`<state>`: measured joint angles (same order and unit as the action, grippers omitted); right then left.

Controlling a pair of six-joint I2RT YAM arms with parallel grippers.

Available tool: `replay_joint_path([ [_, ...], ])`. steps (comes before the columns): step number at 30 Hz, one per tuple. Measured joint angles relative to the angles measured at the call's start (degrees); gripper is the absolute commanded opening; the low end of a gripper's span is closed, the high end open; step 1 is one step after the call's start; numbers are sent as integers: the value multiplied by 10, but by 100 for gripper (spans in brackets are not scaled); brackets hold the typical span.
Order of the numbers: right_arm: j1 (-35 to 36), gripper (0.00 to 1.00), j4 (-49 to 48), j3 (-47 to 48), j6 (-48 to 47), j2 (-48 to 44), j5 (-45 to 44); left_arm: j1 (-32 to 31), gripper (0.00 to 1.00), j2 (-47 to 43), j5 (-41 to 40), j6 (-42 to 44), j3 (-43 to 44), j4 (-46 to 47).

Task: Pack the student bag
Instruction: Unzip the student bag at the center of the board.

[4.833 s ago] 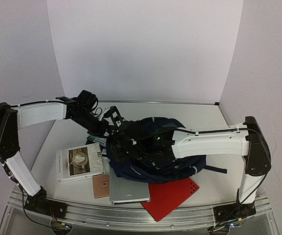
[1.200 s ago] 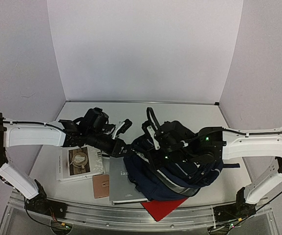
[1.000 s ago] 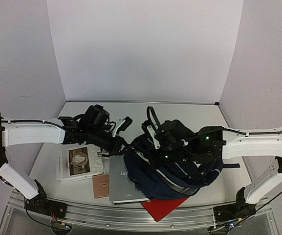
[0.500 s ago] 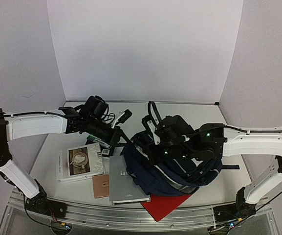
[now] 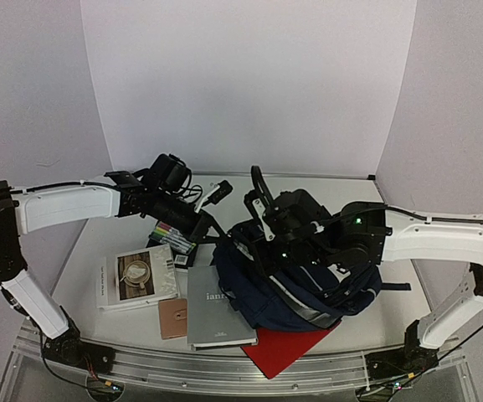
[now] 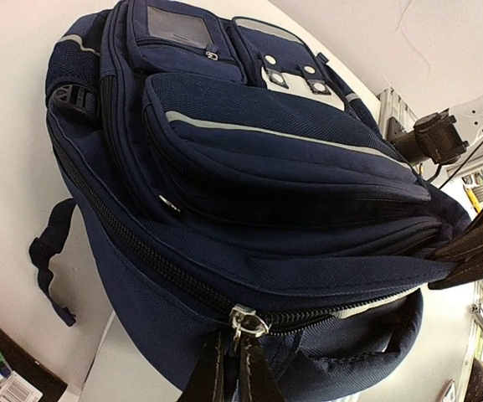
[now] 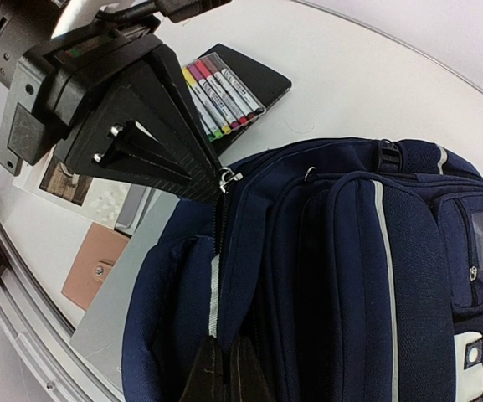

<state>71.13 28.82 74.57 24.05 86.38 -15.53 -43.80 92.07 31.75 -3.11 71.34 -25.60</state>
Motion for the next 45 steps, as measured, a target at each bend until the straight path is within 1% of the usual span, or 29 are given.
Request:
replay_joint_path([
  [3,3,1,-1,1,0,7,-11,4,0,5,4,3,7,-13],
  [4,4,6,-2,1,1,10,-16,7,0,5,8,3,6,-15],
  [6,8,25,-4,1,7,14,-23,13,0,5,12,1,3,-17],
  [7,11,36,-3,1,12,15,-27,19,0,5,6,0,0,-17],
  [8,19,43,1,1,17,14,-26,33,0,5,-11,-4,-8,-18],
  [9,28,53,0,1,20,13,-25,50,0,5,-25,-9,-20,-18],
  [10,37,60,-2,1,22,13,-23,66,0,5,-36,-13,-34,-17],
  [11,46,64,-3,2,25,14,-22,80,0,4,-46,-18,-47,-18],
  [14,65,73,-5,20,31,27,-21,96,0,-3,-62,-36,-77,-24],
  [19,87,87,-15,71,29,80,-26,83,0,-45,-60,-63,-106,-23],
  [22,94,92,-21,92,33,125,-38,79,0,-67,-51,-77,-119,-19],
  [24,98,93,-23,105,32,165,-53,78,0,-77,-45,-85,-124,-16],
  [30,103,92,-17,142,18,251,-93,78,0,-90,-36,-102,-134,-12],
  [31,103,91,-18,150,15,264,-100,78,0,-92,-34,-105,-135,-12],
  [32,103,86,-19,160,13,277,-112,78,0,-94,-34,-105,-136,-11],
  [33,103,76,-19,167,11,287,-124,78,0,-96,-34,-107,-137,-11],
  [36,106,40,-18,174,11,306,-168,78,0,-101,-34,-109,-140,-10],
  [39,107,11,-16,169,17,307,-200,78,0,-109,-35,-115,-145,-7],
  [40,107,5,-18,162,19,302,-208,78,0,-112,-34,-117,-148,-6],
  [41,107,1,-22,149,22,294,-213,77,0,-116,-33,-118,-152,-4],
  [45,107,0,-34,77,10,225,-211,71,0,-127,-10,-120,-160,4],
])
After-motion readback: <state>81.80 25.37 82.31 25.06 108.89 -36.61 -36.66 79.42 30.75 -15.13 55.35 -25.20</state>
